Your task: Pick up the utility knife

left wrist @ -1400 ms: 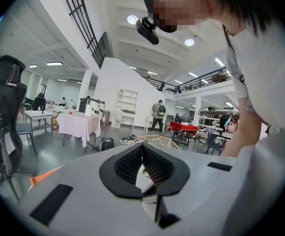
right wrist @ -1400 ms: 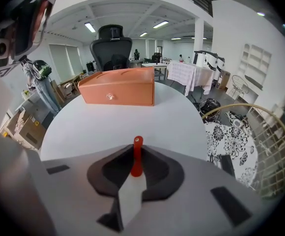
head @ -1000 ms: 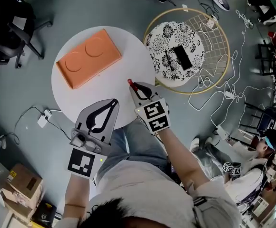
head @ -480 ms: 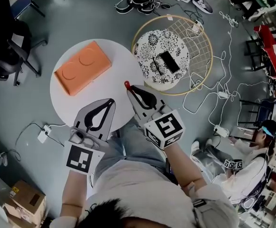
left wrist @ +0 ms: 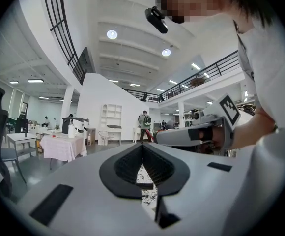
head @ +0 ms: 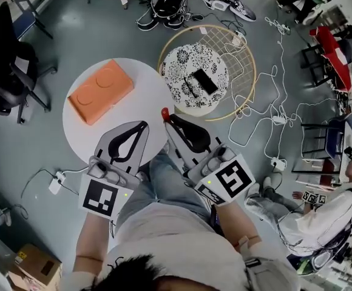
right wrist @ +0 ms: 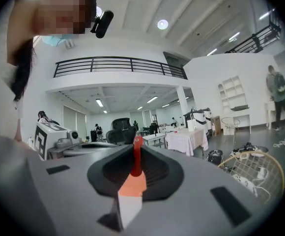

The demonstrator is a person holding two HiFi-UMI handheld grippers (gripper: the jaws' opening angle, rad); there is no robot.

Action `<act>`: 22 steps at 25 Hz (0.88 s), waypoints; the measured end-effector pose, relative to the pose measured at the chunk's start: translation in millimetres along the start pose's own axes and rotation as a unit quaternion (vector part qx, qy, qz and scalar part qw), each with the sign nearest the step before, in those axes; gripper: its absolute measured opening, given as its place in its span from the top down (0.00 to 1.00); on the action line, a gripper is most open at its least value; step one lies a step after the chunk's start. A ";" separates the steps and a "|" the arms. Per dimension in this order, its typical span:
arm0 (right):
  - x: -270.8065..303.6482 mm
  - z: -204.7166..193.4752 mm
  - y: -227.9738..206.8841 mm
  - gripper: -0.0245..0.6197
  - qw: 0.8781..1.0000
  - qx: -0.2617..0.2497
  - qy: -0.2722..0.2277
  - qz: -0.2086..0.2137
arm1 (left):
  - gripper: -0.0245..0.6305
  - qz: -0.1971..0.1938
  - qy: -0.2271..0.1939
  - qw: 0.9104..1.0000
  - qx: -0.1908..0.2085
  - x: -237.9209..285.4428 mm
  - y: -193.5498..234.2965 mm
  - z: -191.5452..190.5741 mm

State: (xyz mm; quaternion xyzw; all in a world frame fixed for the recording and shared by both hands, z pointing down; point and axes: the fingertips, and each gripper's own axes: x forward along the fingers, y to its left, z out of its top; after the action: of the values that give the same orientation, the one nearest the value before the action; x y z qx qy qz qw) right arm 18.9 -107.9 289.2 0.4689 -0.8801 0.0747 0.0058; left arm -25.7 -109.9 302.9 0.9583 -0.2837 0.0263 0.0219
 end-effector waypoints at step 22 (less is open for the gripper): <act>-41.0 29.5 64.8 0.88 0.998 -0.034 -0.059 0.012 | 0.95 -0.023 -0.035 0.999 0.024 -48.4 -41.4 29.1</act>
State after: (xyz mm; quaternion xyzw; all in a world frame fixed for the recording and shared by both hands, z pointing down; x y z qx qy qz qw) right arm -10.0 -42.5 248.6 0.4611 -0.8866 0.0164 -0.0311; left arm -42.5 -50.6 269.7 0.9650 -0.2620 -0.0012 -0.0106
